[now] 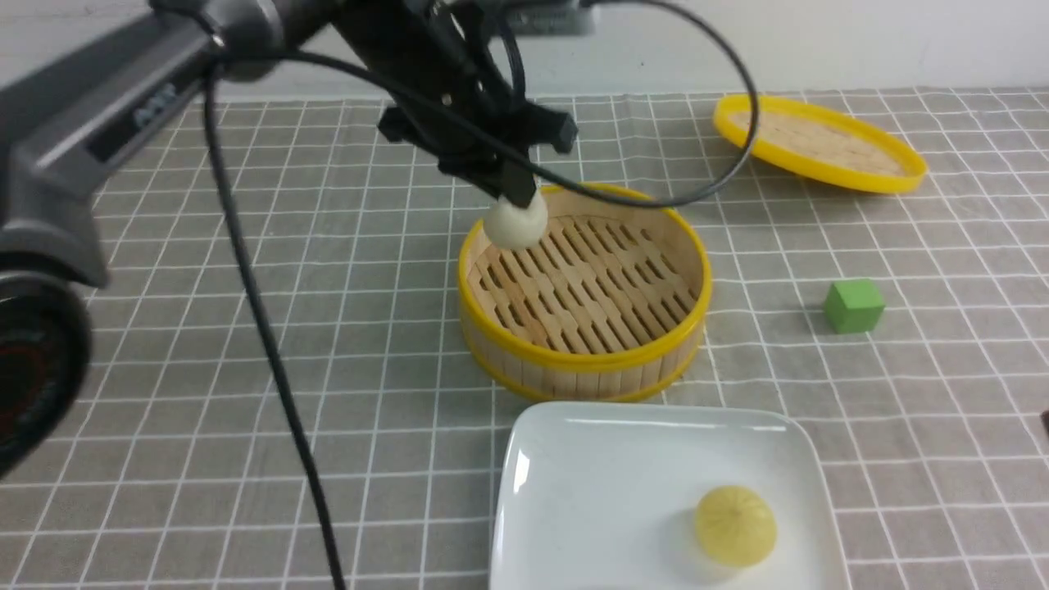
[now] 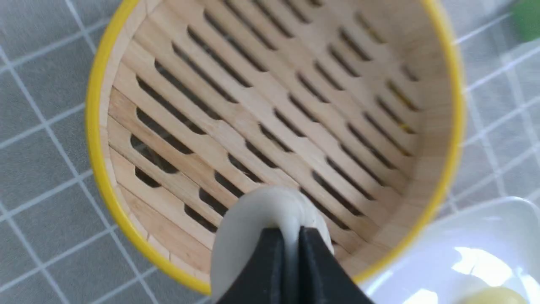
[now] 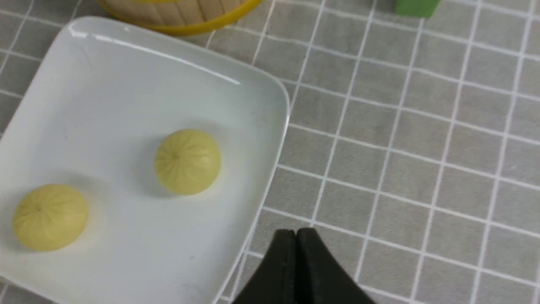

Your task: Put the steamed buns into the plate on the grey tablecloth.

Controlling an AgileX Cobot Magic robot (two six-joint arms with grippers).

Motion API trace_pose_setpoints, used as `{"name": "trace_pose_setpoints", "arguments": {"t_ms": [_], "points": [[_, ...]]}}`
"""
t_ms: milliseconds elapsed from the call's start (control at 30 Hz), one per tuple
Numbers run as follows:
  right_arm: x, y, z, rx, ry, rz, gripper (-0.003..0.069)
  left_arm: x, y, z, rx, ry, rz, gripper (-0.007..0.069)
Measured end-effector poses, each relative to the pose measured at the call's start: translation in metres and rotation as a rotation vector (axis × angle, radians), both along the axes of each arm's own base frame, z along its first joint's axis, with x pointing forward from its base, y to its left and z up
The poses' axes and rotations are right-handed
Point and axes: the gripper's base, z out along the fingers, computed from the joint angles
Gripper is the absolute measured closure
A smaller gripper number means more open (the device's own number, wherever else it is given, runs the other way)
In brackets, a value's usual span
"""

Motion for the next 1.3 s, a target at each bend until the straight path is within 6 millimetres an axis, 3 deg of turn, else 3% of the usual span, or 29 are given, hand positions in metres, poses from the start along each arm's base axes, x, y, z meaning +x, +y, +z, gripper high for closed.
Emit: {"name": "trace_pose_setpoints", "arguments": {"t_ms": [33,67,100,200,267,300,333,367,400,567,733,900,1100,1200,1300], "points": [[-0.001,-0.001,0.001,-0.002,-0.005,-0.001,0.0657,-0.002,0.001,0.003,0.000,-0.002,-0.006,0.0599],[-0.008,-0.009,0.007,-0.010,-0.041,-0.011,0.0655,-0.017,0.006,0.027,-0.021,-0.042,-0.027,0.0599],[-0.013,-0.014,0.011,-0.015,-0.059,-0.018,0.0655,-0.024,0.009,0.035,-0.029,-0.053,-0.034,0.0599],[-0.025,-0.024,0.015,-0.015,-0.081,-0.037,0.0653,-0.042,0.013,0.037,-0.054,-0.018,-0.047,0.0599],[-0.040,-0.035,0.017,0.012,-0.088,-0.068,0.0651,-0.059,0.009,0.002,-0.066,0.137,-0.084,0.0599],[-0.041,-0.036,0.017,0.012,-0.086,-0.071,0.0651,-0.061,0.007,0.000,-0.072,0.151,-0.091,0.0599],[-0.049,-0.042,0.017,0.028,-0.087,-0.088,0.0650,-0.073,-0.001,-0.029,-0.063,0.257,-0.134,0.0599],[-0.050,-0.042,0.018,0.032,-0.090,-0.089,0.0649,-0.075,-0.002,-0.033,-0.062,0.269,-0.145,0.0599],[-0.056,-0.047,0.016,0.042,-0.085,-0.104,0.0648,-0.088,-0.013,-0.053,-0.063,0.330,-0.189,0.0599],[-0.072,-0.058,0.014,0.066,-0.099,-0.124,0.0648,-0.119,-0.046,-0.108,-0.035,0.357,-0.257,0.0592],[-0.082,-0.063,0.015,0.121,-0.121,-0.127,0.0648,-0.121,-0.061,-0.130,-0.021,0.327,-0.248,0.0558],[-0.096,-0.072,0.016,0.172,-0.169,-0.124,0.0648,-0.115,-0.067,-0.144,-0.015,0.309,-0.205,0.0399],[-0.120,-0.092,0.006,0.228,-0.297,-0.135,0.0648,-0.111,-0.067,-0.145,-0.007,0.267,-0.185,0.0191],[-0.127,-0.096,-0.011,0.272,-0.391,-0.117,0.0648,-0.110,-0.066,-0.140,-0.012,0.247,-0.176,0.0141],[-0.122,-0.092,-0.030,0.278,-0.441,-0.092,0.0648,-0.111,-0.063,-0.127,-0.016,0.220,-0.168,0.0144]]}}
